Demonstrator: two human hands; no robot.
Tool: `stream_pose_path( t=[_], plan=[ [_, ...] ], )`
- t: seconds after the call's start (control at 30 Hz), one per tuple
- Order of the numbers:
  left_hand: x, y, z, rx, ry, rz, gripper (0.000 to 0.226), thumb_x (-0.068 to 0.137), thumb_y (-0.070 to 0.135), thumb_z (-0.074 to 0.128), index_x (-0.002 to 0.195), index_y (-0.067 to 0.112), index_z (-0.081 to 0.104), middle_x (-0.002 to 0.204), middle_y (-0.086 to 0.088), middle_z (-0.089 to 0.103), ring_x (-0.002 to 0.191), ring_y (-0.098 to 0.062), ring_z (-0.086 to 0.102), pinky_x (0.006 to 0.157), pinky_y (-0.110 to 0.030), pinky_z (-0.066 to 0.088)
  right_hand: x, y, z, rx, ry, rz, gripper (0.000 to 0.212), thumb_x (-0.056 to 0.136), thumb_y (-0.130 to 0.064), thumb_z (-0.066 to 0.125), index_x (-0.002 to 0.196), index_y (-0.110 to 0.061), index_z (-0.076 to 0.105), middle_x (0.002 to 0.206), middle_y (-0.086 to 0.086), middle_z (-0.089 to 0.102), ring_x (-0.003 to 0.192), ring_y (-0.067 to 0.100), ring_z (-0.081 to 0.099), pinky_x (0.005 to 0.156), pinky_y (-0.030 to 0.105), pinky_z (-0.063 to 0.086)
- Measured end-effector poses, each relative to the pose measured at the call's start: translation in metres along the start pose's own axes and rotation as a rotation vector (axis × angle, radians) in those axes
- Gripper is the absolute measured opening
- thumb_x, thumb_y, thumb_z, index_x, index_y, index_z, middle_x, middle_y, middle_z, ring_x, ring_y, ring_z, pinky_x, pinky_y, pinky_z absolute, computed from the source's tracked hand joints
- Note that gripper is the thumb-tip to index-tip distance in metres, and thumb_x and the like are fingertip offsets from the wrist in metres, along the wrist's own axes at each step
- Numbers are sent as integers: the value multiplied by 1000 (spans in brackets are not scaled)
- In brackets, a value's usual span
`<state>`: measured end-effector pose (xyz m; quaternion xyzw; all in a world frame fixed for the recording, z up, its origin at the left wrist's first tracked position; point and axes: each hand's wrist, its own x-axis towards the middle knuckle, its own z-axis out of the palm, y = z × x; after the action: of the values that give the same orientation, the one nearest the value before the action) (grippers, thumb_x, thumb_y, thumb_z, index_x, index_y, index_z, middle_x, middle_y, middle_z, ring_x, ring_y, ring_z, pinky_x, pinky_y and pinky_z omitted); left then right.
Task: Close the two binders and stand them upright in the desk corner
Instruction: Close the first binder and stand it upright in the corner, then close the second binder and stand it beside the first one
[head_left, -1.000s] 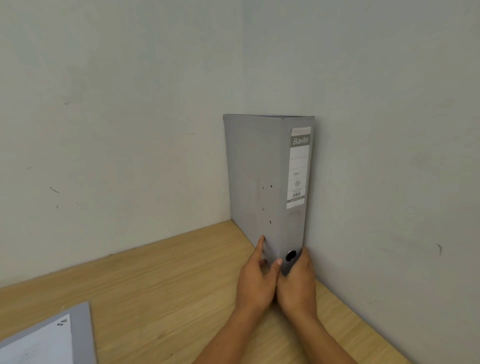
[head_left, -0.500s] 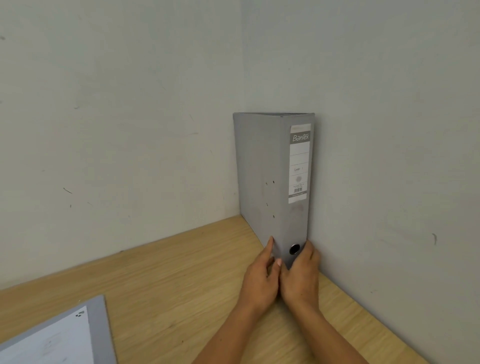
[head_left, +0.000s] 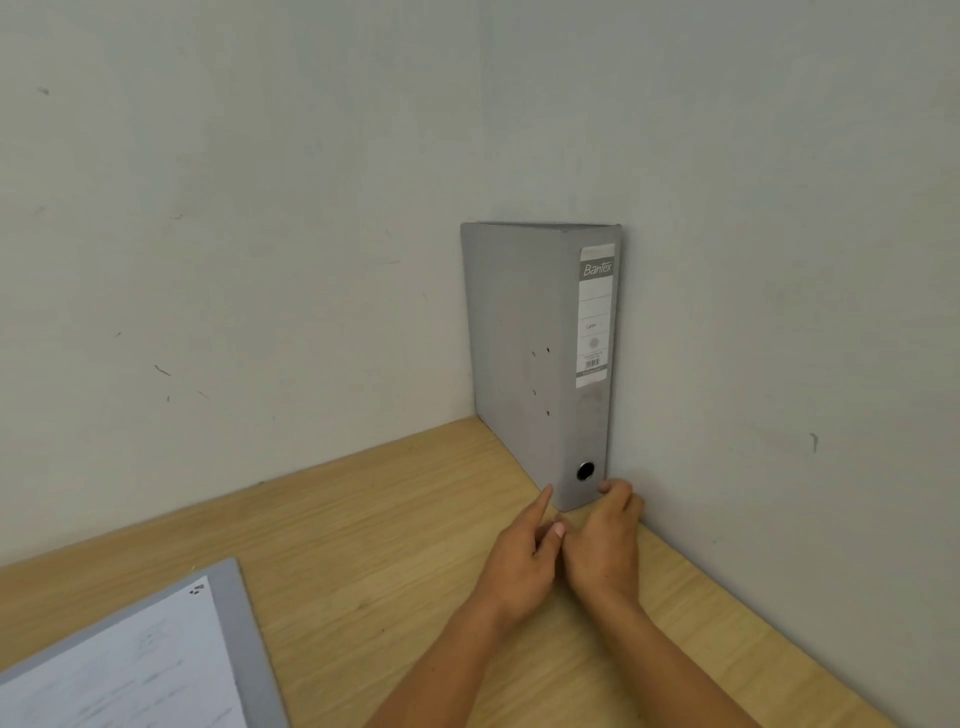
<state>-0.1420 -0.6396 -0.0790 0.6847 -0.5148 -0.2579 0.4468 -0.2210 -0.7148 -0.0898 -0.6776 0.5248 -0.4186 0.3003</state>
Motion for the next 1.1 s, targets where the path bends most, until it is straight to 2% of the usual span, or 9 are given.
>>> stream_pose_path(
  t=[0.17,0.33,0.4,0.5,0.63,0.73,0.9,1.03,1.1],
  plan=[
    [-25,4,-7,-30,-48,-62,60,102,34,45,156,25,21,157,2,37,140,-7,38,103,-9,27,-27,-5,-16,-56,-49,-24,51,81,-20,75,118,-14,40,126,9,43,97,24,57,78,35,51],
    [-61,11,-23,-8,-34,-115,58,100,37,49,153,24,30,155,-1,40,138,-12,43,102,-17,31,-59,-18,-28,-74,-216,31,46,83,-24,71,121,-16,45,131,6,45,103,23,57,86,35,50],
    [-75,16,-36,23,-21,-130,54,99,37,50,149,23,38,151,1,44,130,-13,50,102,-23,41,-68,-26,-29,-100,-303,50,47,84,-29,69,124,-15,47,133,5,47,113,23,55,89,34,48],
    [-113,33,-68,-7,4,-160,49,98,36,53,145,24,44,143,6,48,111,-12,59,88,-38,58,-91,-51,-32,-82,-447,47,53,83,-33,66,128,-12,48,135,6,50,117,23,54,83,31,45],
    [-171,47,-118,-22,115,-182,41,99,35,52,138,23,50,137,2,52,113,-16,60,86,-43,59,-128,-96,-33,-14,-574,15,49,82,-28,67,126,-11,52,119,5,57,97,19,57,64,26,41],
    [-221,48,-157,-19,173,-192,40,100,43,45,134,23,52,132,2,57,114,-14,61,88,-41,58,-157,-124,-29,17,-631,-33,41,81,-27,70,116,-13,56,111,5,61,99,23,61,73,28,42],
    [-320,36,-235,-8,366,-224,39,102,39,43,131,17,54,128,1,61,113,-17,62,89,-41,57,-216,-155,-19,2,-730,-136,25,86,-30,64,104,-16,57,103,-1,60,93,18,57,71,32,42],
    [-389,16,-291,15,559,-275,32,102,34,47,127,17,58,127,-2,63,106,-13,63,83,-33,54,-256,-168,-1,-92,-799,-182,26,86,-29,62,104,-10,56,107,5,60,84,18,54,65,32,41],
    [-429,-2,-319,82,670,-331,30,100,34,50,125,19,58,127,-4,64,105,-14,64,83,-32,52,-273,-173,6,-185,-835,-179,44,87,-33,61,122,-6,53,121,11,56,96,24,58,68,32,46]
  ],
)
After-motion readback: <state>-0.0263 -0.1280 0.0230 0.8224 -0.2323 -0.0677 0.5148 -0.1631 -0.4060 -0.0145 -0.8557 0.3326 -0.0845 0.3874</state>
